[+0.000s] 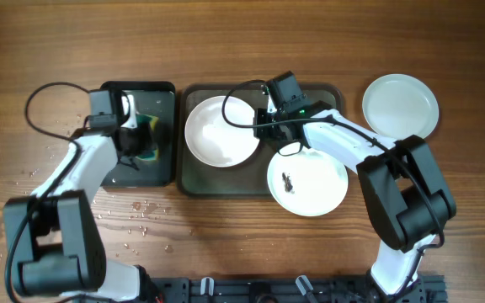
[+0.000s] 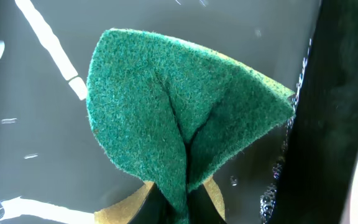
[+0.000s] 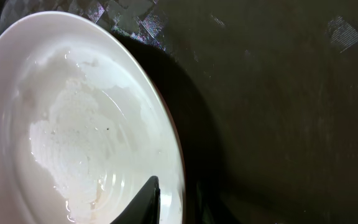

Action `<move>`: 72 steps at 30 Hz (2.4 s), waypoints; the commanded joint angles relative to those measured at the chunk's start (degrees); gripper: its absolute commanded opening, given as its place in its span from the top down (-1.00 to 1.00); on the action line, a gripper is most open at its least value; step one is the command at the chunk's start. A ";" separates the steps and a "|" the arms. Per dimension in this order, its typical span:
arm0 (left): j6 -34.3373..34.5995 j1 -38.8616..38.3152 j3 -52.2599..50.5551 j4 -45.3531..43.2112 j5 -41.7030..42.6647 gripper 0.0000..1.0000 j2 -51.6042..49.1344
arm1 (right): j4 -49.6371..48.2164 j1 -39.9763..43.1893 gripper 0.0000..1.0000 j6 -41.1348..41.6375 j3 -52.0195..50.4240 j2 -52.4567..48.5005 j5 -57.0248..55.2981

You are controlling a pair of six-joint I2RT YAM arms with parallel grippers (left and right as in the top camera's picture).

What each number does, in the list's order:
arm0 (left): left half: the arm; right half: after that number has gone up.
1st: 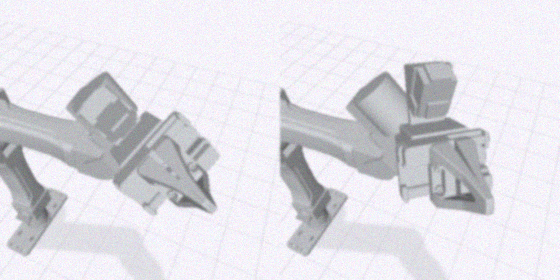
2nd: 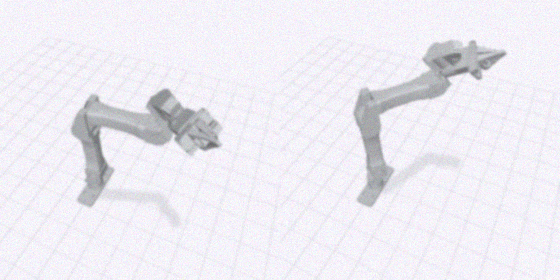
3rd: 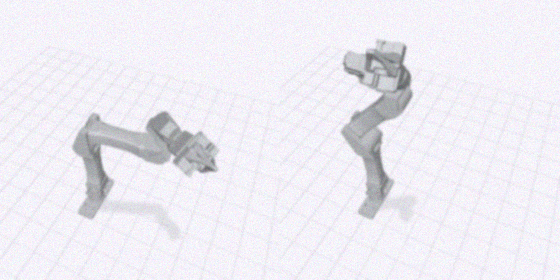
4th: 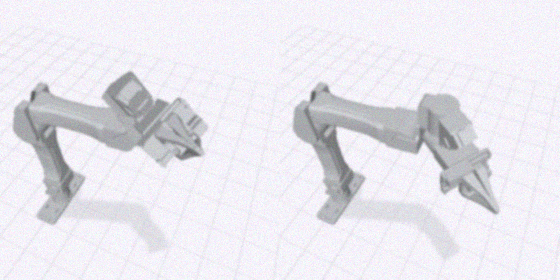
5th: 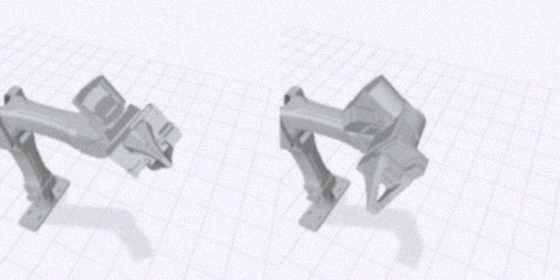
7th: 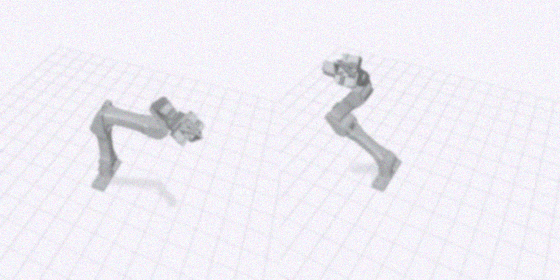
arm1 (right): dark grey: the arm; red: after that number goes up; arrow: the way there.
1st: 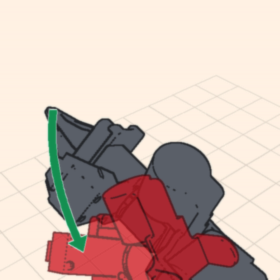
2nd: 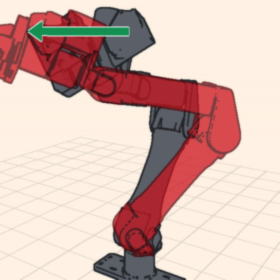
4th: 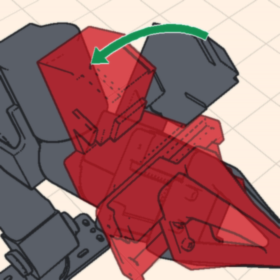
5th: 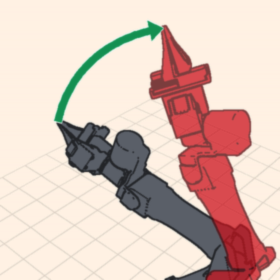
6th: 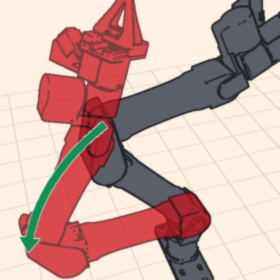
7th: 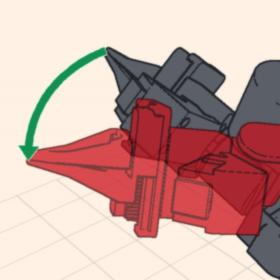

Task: Clean dirty plates on tray and stack at the side
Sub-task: 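Carry the sponge left back over the water tray with the left gripper, then lower the sponge into the water tray and open the left gripper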

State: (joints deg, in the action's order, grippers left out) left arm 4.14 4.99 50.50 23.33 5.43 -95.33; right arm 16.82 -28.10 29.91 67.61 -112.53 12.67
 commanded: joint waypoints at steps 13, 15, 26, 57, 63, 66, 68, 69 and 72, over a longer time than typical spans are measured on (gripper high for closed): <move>-2.16 -7.41 -0.37 0.04 0.90 0.92 -1.99 | -0.17 -0.46 0.60 0.09 -0.57 -0.74 0.68; -2.21 -7.37 -0.37 0.24 0.85 0.92 -1.99 | -0.13 -0.44 0.60 0.07 -0.57 -0.74 0.68; -5.51 -8.50 -0.37 0.35 -1.05 0.92 -1.97 | -0.24 -0.44 0.60 0.07 -0.57 -0.74 0.68; -2.21 -1.53 0.07 6.14 -10.78 0.92 6.08 | -0.33 -0.44 0.58 0.02 -0.57 -0.74 0.66; -2.21 -0.22 0.04 6.36 -9.88 0.92 5.60 | -0.33 -0.46 0.58 0.04 -0.57 -0.74 0.66; -2.19 -0.22 0.04 6.54 -8.28 0.92 4.83 | -0.42 -0.44 0.58 0.02 -0.57 -0.74 0.66; -2.19 -0.22 0.04 6.93 -8.26 0.92 3.91 | -0.61 -0.44 0.58 0.04 -0.57 -0.74 0.63; -2.19 -0.22 0.04 6.97 -8.24 0.92 3.50 | -0.72 -0.44 0.58 0.02 -0.57 -0.74 0.66; -2.16 -0.22 0.04 6.93 -8.26 0.46 2.78 | -0.76 -0.44 0.58 0.02 -0.57 -0.74 0.66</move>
State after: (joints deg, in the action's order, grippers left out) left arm 1.23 4.58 50.41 30.30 -3.99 -91.18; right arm 16.49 -28.10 29.91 67.61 -112.53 12.67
